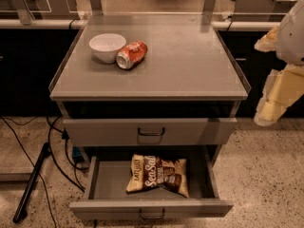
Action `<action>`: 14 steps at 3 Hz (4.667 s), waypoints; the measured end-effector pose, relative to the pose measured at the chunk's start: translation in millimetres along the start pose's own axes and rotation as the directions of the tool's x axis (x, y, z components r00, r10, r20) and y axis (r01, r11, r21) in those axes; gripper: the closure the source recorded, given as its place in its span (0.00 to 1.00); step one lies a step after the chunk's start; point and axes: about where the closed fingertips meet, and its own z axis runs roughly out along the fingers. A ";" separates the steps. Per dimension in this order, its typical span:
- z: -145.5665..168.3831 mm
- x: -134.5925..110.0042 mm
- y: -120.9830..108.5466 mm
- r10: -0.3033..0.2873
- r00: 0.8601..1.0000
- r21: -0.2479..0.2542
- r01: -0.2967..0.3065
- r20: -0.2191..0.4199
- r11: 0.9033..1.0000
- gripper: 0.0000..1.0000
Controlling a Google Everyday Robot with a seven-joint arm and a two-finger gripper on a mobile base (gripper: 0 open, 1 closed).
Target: Pick brown chip bag from middle drawer and place on counter
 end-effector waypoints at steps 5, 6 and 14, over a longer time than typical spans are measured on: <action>105.3 12.0 34.4 0.124 0.987 -0.092 -0.114 0.105 0.989 1.00; 145.4 14.1 52.5 0.187 0.970 -0.138 -0.167 0.154 0.976 1.00; 421.7 62.4 75.5 0.238 0.927 -0.169 -0.195 0.290 0.966 1.00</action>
Offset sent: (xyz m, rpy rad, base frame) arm -0.0001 0.0053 -0.0215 0.0226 0.0123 -0.0001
